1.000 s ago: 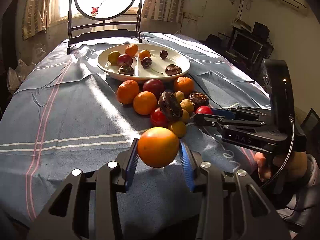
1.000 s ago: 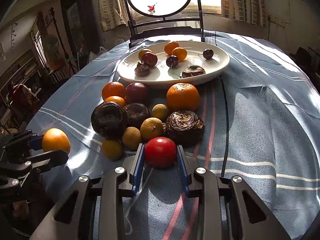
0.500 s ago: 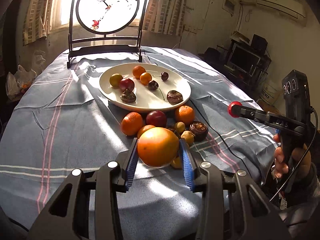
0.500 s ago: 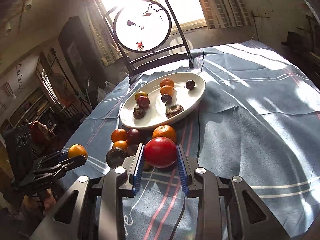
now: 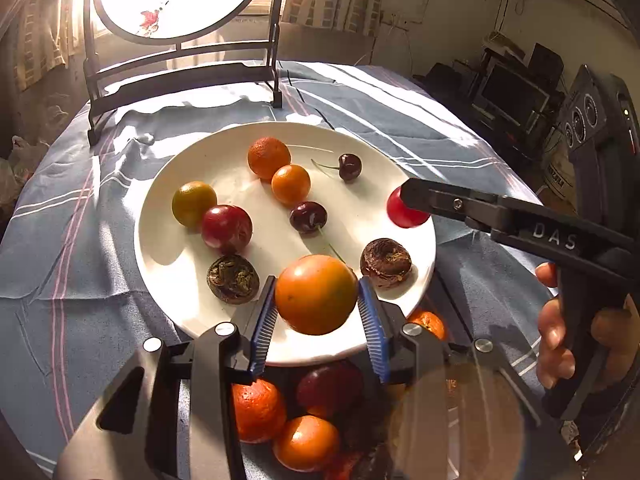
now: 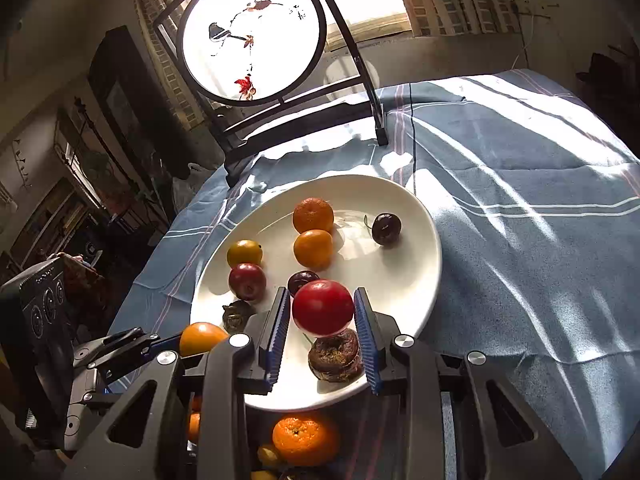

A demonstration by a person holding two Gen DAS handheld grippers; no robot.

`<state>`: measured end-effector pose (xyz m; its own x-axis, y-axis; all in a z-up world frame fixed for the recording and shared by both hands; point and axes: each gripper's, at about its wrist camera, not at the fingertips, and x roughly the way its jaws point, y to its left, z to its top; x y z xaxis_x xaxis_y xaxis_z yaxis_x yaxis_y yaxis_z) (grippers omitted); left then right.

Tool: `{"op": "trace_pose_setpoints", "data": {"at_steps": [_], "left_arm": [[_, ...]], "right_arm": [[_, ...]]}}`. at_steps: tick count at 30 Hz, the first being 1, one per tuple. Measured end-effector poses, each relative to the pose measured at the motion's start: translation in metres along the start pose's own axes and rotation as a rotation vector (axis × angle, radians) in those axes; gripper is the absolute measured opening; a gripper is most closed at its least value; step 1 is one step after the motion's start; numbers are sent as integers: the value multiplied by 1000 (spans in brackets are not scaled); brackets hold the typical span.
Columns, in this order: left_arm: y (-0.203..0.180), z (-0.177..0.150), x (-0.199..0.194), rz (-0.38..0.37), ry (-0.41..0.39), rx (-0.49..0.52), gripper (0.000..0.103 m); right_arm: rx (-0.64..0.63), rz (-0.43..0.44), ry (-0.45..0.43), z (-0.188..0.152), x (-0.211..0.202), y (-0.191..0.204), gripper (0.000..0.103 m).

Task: Organize fruits
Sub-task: 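Lower the orange and tomato onto the white plate and open both tools, then grasp a dark dried fig with the left tool while the right tool grasps a brown dried fig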

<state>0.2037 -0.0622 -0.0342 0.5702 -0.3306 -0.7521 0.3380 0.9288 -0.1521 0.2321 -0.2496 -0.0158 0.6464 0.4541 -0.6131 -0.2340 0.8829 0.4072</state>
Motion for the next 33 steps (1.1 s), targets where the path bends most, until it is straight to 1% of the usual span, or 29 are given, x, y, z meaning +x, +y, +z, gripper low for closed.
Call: {"op": "trace_pose_setpoints", "data": {"at_steps": [1, 2, 3, 6, 8, 10, 11, 13, 16, 17, 18, 20, 22, 23, 24, 25, 28, 31, 33], "left_arm": [[1, 0, -3, 4, -11, -11, 45], [3, -1, -10, 5, -33, -18, 58], [3, -4, -19, 9, -61, -19, 66], [-2, -22, -47, 19, -107, 21, 67], [-8, -42, -64, 12, -115, 49, 67], [-19, -64, -79, 5, -123, 96, 67], [-25, -76, -84, 14, -127, 124, 67], [-37, -98, -91, 21, -132, 168, 67], [-48, -116, -87, 63, -133, 203, 67], [-47, -118, -82, 77, -123, 199, 66], [-46, -118, -76, 80, -109, 187, 59], [-44, -117, -67, 83, -96, 172, 53], [-43, -115, -58, 111, -91, 176, 50], [-43, -113, -53, 103, -79, 175, 48], [-43, -113, -49, 96, -62, 178, 40], [-45, -113, -44, 105, -48, 187, 38], [-51, -114, -43, 141, -62, 217, 38], [-49, -114, -44, 128, -61, 199, 37], [-47, -114, -50, 112, -78, 178, 30]], "right_arm": [[8, 8, -10, 0, -3, 0, 41], [3, 12, -18, -2, -7, 2, 41], [-9, 14, -24, -6, -13, 5, 41], [-42, 21, -42, -28, -36, 10, 41], [-49, 28, -54, -48, -54, 9, 42], [-51, 25, -66, -69, -71, 7, 46], [-50, 23, -73, -80, -78, 5, 47], [-39, 24, -80, -100, -89, 1, 48], [3, 39, -67, -122, -98, -6, 48], [15, 46, -61, -128, -99, -7, 48], [21, 49, -57, -133, -100, -7, 48], [23, 46, -54, -140, -101, -7, 48], [25, 43, -42, -145, -101, -8, 48], [27, 40, -39, -146, -102, -10, 48], [26, 37, -37, -146, -102, -10, 48], [26, 31, -36, -146, -102, -11, 48], [25, 21, -31, -147, -101, -13, 48], [19, 17, -13, -145, -95, -12, 48], [0, 9, 2, -143, -89, -8, 48]]}}
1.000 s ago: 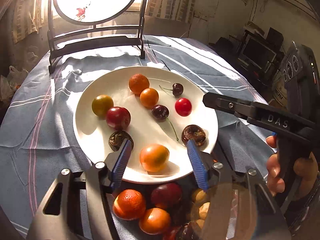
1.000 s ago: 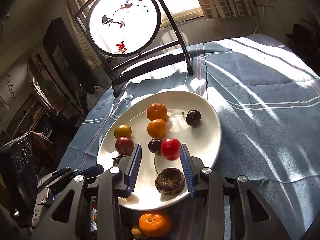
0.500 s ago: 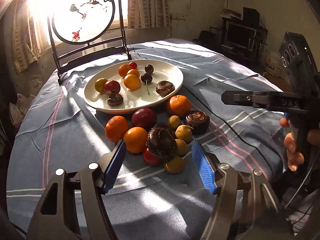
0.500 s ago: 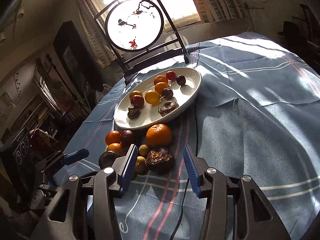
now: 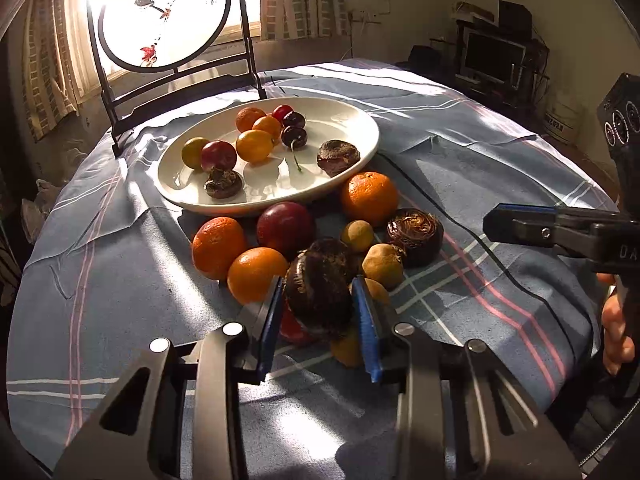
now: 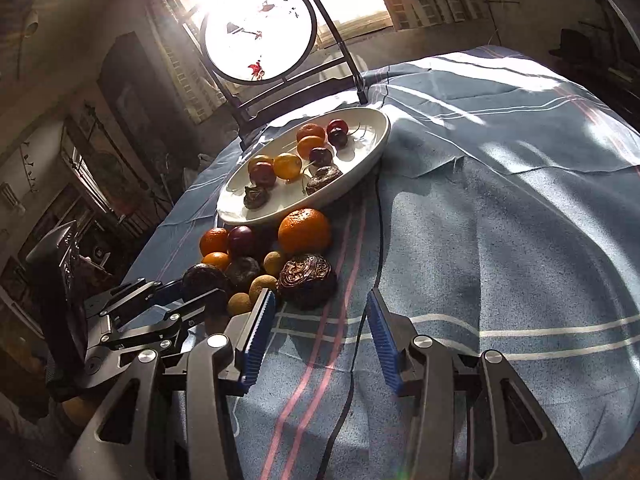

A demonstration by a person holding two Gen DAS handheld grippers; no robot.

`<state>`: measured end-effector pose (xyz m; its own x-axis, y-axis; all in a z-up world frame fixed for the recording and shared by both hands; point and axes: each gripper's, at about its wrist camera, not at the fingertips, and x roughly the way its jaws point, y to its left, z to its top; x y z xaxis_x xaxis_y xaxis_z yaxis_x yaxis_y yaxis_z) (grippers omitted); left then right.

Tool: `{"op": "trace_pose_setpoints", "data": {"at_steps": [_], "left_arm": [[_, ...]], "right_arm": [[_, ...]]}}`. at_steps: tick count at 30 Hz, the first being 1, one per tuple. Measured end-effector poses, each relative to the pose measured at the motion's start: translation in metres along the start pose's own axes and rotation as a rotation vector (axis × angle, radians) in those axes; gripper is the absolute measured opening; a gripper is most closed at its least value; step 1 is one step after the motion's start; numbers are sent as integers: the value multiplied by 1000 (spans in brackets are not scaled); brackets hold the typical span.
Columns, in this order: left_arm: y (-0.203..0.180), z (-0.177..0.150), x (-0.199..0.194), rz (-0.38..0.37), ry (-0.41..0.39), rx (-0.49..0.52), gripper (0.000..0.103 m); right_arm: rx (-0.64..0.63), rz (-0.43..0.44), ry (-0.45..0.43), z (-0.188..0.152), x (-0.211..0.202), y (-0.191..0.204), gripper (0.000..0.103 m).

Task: Organize fruits
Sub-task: 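Grasp a dark dried fig with the left tool while the right tool grasps a brown dried fig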

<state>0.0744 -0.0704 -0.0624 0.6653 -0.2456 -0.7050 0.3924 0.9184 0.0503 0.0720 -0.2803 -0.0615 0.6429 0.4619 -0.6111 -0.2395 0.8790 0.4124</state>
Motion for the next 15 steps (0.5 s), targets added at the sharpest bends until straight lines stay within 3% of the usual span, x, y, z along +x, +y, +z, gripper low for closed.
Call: {"op": "trace_pose_setpoints", "data": {"at_steps": [7, 15], "left_arm": [[23, -1, -41, -53, -94, -114, 30], [52, -22, -49, -56, -64, -198, 30]], "right_arm": [[-98, -44, 59, 5, 25, 23, 48], [-190, -174, 133, 16, 58, 41, 48]]}}
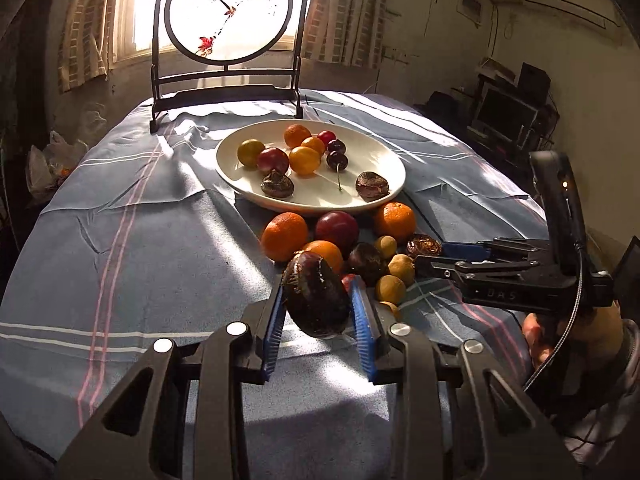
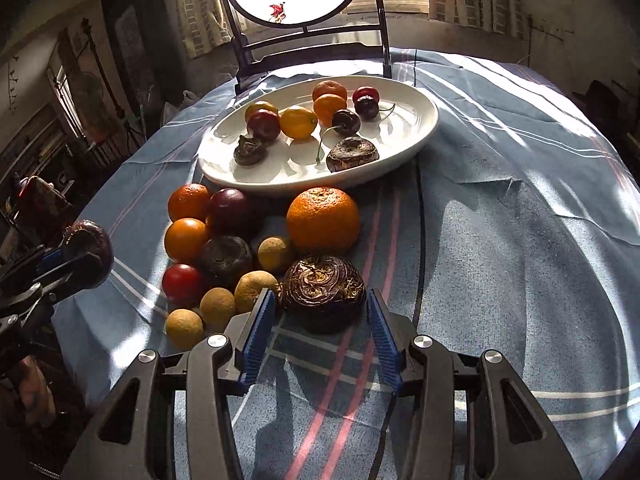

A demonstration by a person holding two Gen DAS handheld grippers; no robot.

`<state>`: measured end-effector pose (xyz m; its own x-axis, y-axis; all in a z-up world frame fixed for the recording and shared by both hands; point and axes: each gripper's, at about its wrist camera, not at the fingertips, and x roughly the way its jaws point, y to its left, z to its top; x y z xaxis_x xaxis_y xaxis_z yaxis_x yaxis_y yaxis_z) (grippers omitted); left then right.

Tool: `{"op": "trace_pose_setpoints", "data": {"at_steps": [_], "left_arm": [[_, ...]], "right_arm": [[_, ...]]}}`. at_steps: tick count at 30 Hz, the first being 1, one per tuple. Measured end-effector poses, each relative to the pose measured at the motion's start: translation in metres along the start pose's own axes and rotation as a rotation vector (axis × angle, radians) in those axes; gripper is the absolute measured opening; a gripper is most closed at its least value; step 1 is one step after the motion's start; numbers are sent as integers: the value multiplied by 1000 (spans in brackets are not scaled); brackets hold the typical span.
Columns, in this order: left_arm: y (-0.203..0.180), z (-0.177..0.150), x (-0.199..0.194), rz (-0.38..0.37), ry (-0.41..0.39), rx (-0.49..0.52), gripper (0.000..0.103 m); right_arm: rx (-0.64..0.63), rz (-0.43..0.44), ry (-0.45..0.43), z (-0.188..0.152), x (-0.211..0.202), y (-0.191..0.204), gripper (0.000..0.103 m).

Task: Organize fruits
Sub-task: 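Grasp a dark dried fig with the left tool while the right tool grasps a brown dried fig, then carry both dried figs onto the white plate and open both tools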

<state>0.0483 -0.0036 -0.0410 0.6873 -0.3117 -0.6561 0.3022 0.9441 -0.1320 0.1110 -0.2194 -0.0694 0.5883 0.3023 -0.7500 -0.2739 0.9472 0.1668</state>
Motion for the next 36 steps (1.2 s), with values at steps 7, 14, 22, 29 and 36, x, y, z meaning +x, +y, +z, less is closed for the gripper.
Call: {"op": "trace_pose_setpoints", "data": {"at_steps": [7, 14, 22, 29, 36], "left_arm": [[26, -16, 30, 5, 146, -69, 31], [28, -22, 33, 60, 145, -44, 75], [33, -21, 33, 56, 133, -58, 40], [33, 0, 14, 36, 51, -79, 40], [7, 66, 32, -11, 17, -5, 40]], "right_arm": [[-58, -21, 30, 2, 7, 11, 41], [-18, 7, 10, 0, 2, 4, 40], [9, 45, -45, -1, -12, -4, 40], [37, 80, -134, 21, -44, -21, 40], [34, 80, -154, 82, -37, -33, 40]]}}
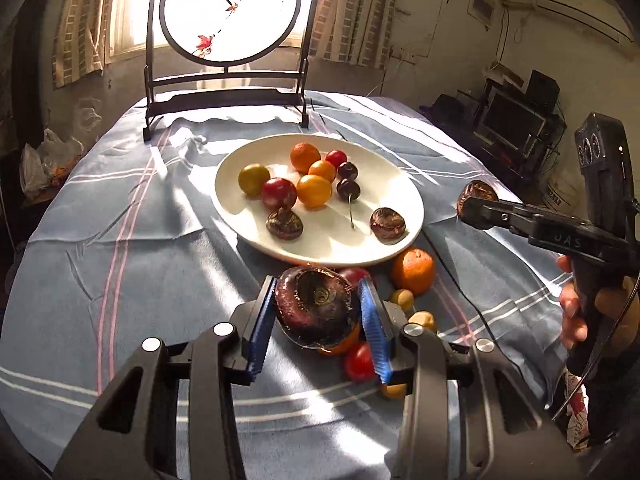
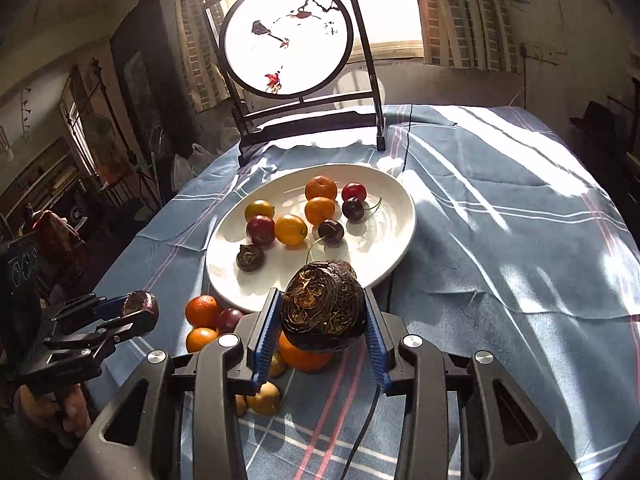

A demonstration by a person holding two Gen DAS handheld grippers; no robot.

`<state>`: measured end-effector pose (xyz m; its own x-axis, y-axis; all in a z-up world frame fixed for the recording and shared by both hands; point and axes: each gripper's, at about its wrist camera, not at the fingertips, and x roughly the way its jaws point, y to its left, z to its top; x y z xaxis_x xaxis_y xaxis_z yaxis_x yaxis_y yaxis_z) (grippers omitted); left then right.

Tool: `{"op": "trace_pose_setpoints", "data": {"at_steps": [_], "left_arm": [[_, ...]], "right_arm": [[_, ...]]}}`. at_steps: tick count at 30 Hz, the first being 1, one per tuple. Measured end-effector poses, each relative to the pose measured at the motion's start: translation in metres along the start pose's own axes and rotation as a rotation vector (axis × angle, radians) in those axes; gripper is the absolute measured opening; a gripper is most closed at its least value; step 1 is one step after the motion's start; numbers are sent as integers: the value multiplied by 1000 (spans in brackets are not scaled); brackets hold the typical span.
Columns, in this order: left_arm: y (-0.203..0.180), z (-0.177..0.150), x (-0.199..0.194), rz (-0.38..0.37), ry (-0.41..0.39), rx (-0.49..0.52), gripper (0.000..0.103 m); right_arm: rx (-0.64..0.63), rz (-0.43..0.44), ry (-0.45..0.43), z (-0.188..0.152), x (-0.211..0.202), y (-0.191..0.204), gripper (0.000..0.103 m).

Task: Organize fruits
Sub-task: 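Carry both dried figs onto the white plate and open both tools, then grasp a yellow lemon with the left tool while the right tool grasps a yellow fruit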

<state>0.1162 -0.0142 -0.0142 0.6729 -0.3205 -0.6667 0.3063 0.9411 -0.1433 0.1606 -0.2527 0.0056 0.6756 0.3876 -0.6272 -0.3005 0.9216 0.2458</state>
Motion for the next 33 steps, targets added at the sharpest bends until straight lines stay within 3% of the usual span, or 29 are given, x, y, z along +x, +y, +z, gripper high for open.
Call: {"op": "trace_pose_setpoints", "data": {"at_steps": [5, 8, 11, 13, 15, 17, 23, 28, 30, 33], "left_arm": [[-18, 41, 51, -56, 46, 13, 40], [-20, 52, 84, -50, 106, 5, 41], [-10, 55, 84, -43, 100, -46, 42], [-8, 52, 68, -42, 66, -47, 49], [-10, 44, 47, -2, 26, -8, 54], [-14, 31, 28, -19, 16, 18, 54], [-34, -41, -11, -73, 80, 126, 54], [-49, -79, -2, -41, 118, 142, 53], [-53, -85, 8, -45, 139, 130, 43], [-58, -87, 20, -30, 137, 122, 39]], "right_arm": [[31, -6, 31, 28, 43, -6, 40], [51, -5, 27, 35, 58, -9, 41], [64, -8, -15, 35, 48, -10, 46], [54, -2, -32, 31, 35, -8, 46], [50, 1, -35, 21, 21, -6, 46], [48, 17, -29, 6, 7, -4, 46], [40, 8, -37, -57, -33, 0, 47], [78, 20, -19, -88, -42, -2, 47], [69, 17, -13, -95, -43, 2, 47], [61, 24, -2, -103, -44, 6, 47]]}}
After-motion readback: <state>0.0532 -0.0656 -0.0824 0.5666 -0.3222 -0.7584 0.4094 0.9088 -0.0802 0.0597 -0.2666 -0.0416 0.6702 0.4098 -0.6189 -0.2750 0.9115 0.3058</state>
